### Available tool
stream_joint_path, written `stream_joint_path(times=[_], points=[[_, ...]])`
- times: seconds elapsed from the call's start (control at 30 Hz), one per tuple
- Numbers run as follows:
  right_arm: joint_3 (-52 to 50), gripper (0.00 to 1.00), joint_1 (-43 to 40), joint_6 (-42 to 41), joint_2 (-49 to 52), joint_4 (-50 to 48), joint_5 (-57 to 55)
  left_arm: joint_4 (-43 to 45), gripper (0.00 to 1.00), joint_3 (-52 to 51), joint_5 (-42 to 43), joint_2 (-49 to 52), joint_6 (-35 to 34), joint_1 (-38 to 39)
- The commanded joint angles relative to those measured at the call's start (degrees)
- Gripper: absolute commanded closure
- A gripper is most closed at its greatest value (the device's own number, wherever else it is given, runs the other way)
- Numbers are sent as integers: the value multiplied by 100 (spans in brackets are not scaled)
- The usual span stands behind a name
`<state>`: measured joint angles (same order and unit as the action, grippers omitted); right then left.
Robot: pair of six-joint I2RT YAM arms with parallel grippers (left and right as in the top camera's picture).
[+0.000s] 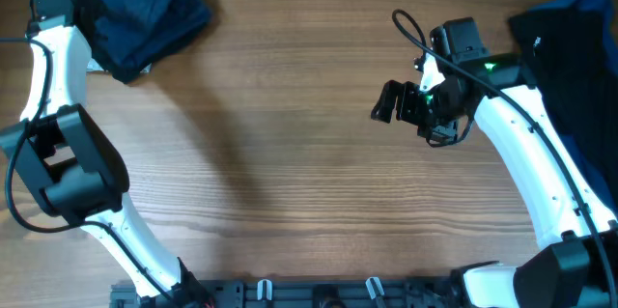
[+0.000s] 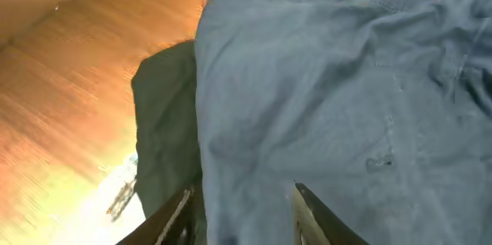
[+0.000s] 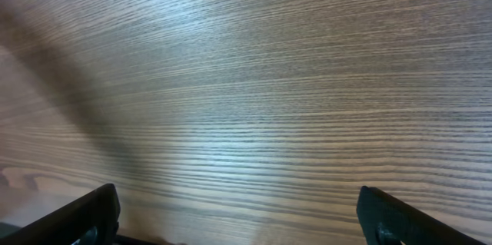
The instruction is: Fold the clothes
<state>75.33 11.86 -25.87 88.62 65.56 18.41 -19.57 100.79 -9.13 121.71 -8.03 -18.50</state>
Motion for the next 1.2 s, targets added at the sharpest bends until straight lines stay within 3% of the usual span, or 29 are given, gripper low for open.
stream_joint_path(times=[0.0,0.07,0.13,0.27,0.43,0.87,0.93,1.03,1.17], points=[[-35,1,20,39,-7,7,136,-247,56,155,254,-7,-20,-98],[-35,1,20,42,-7,11,140,-361,47,155,693,72,-24,-214],[-35,0,20,50,-7,37,138,-385,45,155,1014,146,-201,-385],[-35,1,20,83,-7,50,138,-404,45,155,2090,278,-297,-796],[-35,0,20,83,-7,-15,267,-382,53,155,2653,520,-337,-820],[-35,1,20,85,-7,22,264,24,50,155,2811,903,-337,-588],[-35,1,20,83,-7,4,264,55,62,155,2597,905,-334,-601],[-35,0,20,85,-7,4,264,52,96,155,2406,905,-334,-640],[-35,0,20,81,-7,2,264,50,96,166,2402,688,-332,-691]])
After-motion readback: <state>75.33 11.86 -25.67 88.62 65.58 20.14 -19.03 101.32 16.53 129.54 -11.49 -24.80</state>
